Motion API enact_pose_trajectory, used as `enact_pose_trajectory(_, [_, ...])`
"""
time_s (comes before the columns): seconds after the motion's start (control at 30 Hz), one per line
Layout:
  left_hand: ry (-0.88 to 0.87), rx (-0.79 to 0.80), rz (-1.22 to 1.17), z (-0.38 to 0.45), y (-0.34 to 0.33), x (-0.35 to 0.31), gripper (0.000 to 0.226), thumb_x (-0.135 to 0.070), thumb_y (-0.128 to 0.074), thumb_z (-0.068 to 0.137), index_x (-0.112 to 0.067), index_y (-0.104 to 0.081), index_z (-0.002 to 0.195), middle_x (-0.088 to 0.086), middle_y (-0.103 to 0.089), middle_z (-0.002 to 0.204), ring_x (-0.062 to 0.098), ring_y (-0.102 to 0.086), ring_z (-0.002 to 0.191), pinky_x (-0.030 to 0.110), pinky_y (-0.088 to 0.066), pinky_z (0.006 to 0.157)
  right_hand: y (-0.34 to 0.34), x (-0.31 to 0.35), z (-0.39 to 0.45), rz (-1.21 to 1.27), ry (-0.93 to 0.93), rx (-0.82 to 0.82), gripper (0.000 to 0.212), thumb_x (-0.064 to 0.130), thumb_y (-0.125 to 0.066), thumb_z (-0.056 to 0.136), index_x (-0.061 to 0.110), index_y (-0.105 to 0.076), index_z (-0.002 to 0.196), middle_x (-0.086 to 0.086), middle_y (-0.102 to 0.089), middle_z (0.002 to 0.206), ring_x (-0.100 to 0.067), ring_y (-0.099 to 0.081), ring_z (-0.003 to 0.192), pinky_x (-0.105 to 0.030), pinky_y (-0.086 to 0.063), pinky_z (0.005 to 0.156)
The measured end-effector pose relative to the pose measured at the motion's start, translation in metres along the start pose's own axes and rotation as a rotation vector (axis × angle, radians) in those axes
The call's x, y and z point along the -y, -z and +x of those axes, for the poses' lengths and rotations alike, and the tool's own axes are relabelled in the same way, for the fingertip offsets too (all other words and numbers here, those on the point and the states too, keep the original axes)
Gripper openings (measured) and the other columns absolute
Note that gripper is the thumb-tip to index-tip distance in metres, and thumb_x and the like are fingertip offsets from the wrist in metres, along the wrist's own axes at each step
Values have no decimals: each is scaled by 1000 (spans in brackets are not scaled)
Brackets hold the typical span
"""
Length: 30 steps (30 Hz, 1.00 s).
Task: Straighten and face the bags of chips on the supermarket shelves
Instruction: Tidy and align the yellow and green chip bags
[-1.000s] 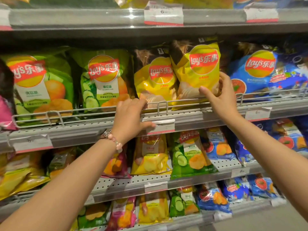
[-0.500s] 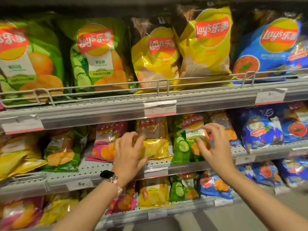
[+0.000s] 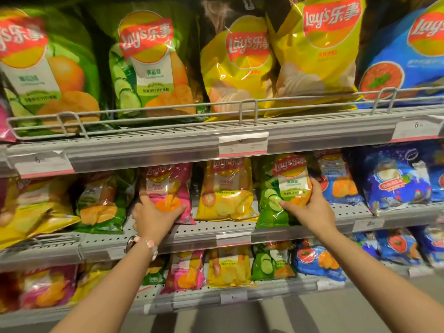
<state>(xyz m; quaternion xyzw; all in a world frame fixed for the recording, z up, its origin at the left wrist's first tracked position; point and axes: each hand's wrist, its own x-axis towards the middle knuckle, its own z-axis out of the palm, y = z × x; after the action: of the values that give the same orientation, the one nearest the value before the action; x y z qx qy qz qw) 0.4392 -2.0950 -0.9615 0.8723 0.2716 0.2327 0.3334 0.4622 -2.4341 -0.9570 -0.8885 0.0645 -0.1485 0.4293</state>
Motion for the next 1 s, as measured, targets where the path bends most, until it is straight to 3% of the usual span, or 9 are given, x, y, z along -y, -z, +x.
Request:
enact_pose_trajectory(0.17, [-94, -60, -167, 6, 2, -1, 83, -31, -87, 65, 0, -42, 127, 22, -50, 125, 40, -46, 120, 50, -42, 100, -5, 4, -5, 70, 69, -86, 74, 40, -80, 71, 20, -44, 132, -4, -64, 114, -29, -60, 104, -46, -50, 85])
enact_pose_trajectory(0.33, [-120, -74, -279, 5, 12, 1, 73, -28, -85, 68, -2, -45, 123, 20, -52, 121, 36, -50, 115, 50, -44, 96, -9, 12, -26, 242, 127, -168, 61, 37, -80, 71, 23, -50, 122, 6, -63, 107, -21, -62, 99, -43, -51, 85])
enact_pose_trajectory(0.43, [-156, -72, -341, 0, 22, 2, 66, -31, -84, 70, -8, -44, 117, 15, -54, 117, 31, -53, 110, 48, -47, 93, -14, 24, -46, 364, 155, -211, 57, 33, -80, 71, 33, -48, 118, 18, -61, 104, -4, -61, 95, -25, -47, 79])
enact_pose_trajectory(0.5, [-193, -70, -388, -6, 30, 0, 60, -30, -83, 70, -15, -43, 112, 11, -56, 114, 28, -55, 105, 44, -48, 89, -19, 36, -59, 429, 175, -234, 55, 32, -80, 71, 49, -45, 110, 27, -58, 101, 10, -58, 94, -11, -43, 74])
enact_pose_trajectory(0.57, [-220, -71, -431, -12, 41, 2, 58, -29, -83, 71, -22, -41, 109, 8, -56, 111, 25, -57, 102, 41, -49, 86, -27, 48, -72, 457, 180, -240, 55, 35, -80, 70, 57, -45, 106, 29, -59, 101, 14, -57, 95, -6, -44, 72])
enact_pose_trajectory(0.6, [-229, -77, -438, -14, 48, 5, 57, -28, -83, 71, -23, -40, 109, 7, -57, 111, 24, -57, 100, 40, -48, 85, -31, 54, -78, 460, 183, -234, 56, 36, -81, 69, 55, -46, 109, 26, -61, 103, 10, -58, 96, -8, -46, 75])
enact_pose_trajectory(0.73, [-253, -125, -404, -18, 78, 29, 57, -26, -84, 69, -24, -41, 106, 1, -55, 104, 23, -56, 96, 36, -45, 79, -58, 79, -99, 444, 204, -175, 65, 38, -83, 66, 28, -51, 122, 6, -64, 111, -15, -62, 102, -41, -52, 88])
enact_pose_trajectory(1.0, [-247, -177, -351, -9, 123, 76, 58, -32, -85, 68, -28, -40, 105, 3, -56, 104, 26, -58, 95, 43, -48, 81, -130, 149, -112, 245, 287, -94, 73, 47, -77, 71, 18, -49, 131, 1, -59, 124, -21, -52, 116, -47, -42, 97])
